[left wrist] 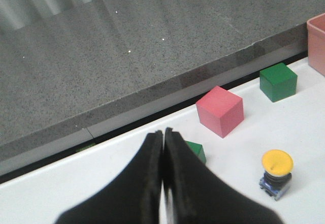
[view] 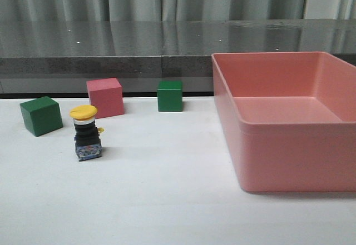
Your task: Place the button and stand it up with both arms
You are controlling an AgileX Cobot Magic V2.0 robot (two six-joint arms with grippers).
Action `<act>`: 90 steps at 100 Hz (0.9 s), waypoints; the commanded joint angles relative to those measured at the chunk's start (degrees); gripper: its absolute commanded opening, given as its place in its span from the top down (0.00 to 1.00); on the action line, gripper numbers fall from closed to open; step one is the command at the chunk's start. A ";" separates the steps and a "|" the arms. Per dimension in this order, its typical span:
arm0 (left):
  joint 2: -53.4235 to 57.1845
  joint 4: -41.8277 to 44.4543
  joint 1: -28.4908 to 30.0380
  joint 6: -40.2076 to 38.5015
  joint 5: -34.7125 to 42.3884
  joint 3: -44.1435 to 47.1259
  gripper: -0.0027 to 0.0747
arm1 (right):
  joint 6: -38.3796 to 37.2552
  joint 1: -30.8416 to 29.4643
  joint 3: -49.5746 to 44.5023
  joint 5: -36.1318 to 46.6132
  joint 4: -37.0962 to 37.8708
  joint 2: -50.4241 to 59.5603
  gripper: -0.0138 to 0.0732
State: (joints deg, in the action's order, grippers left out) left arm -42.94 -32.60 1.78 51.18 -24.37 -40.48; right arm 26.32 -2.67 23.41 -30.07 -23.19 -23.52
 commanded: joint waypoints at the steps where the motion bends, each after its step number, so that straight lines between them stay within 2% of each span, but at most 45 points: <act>1: 7.11 -4.47 0.16 -0.73 4.73 4.01 0.99 | 0.21 -0.29 1.40 3.54 -1.18 -0.24 0.92; 20: 20.77 -9.48 0.16 -0.73 4.50 13.97 0.99 | 0.21 -0.29 1.40 3.54 -1.18 -0.24 0.92; 43: 32.39 -13.77 0.16 -0.73 2.98 19.19 0.99 | 0.21 -0.29 1.40 3.54 -1.18 -0.24 0.92; 82: 34.49 -14.94 0.16 -0.73 2.31 20.31 0.99 | 0.21 -0.29 1.40 3.54 -1.18 -0.24 0.92; 90: 34.49 -14.94 -0.16 -0.73 4.07 20.59 0.99 | 0.21 -0.29 1.40 3.54 -1.18 -0.24 0.92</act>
State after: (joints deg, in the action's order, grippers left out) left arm -7.76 -45.52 1.83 51.09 -24.99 -18.76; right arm 26.32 -2.67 23.41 -30.07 -23.19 -23.52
